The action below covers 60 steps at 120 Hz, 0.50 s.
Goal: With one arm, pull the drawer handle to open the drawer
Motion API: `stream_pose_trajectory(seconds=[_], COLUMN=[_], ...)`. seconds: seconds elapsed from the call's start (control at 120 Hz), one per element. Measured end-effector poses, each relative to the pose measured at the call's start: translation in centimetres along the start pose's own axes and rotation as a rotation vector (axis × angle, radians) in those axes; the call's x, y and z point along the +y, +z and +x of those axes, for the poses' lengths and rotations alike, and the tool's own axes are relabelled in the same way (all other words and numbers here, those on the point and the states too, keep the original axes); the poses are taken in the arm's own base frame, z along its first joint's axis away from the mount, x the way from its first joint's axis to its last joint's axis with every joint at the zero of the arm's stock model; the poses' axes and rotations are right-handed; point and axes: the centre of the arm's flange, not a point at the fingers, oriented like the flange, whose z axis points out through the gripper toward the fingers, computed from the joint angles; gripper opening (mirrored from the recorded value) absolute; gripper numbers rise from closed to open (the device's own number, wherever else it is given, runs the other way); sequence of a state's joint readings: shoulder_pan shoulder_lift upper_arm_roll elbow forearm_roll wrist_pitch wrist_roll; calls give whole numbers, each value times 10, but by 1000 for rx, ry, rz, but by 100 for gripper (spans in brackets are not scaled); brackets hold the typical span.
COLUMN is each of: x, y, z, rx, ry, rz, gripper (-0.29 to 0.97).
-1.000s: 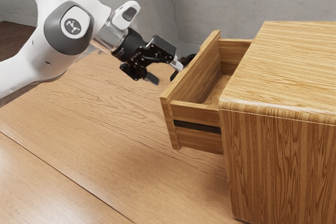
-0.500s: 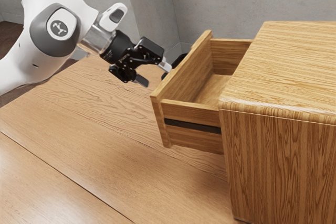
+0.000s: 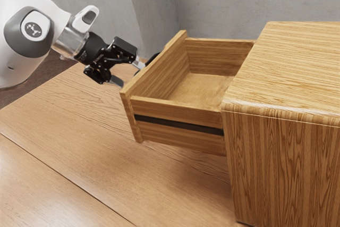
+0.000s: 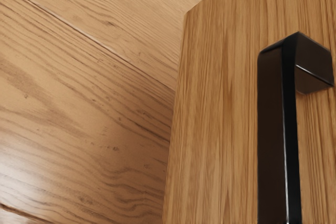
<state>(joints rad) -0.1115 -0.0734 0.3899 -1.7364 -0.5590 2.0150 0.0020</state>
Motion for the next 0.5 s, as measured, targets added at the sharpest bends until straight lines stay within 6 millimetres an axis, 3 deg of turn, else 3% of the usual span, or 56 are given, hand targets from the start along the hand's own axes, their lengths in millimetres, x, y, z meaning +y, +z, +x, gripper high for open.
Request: stream_pose_trajectory(seconds=[0.342,0.5], x=[-32,-16], y=[-35,-83], z=[-1,-14], rx=[29,61], ry=[-46,19], rz=[0,13], gripper=[68,68])
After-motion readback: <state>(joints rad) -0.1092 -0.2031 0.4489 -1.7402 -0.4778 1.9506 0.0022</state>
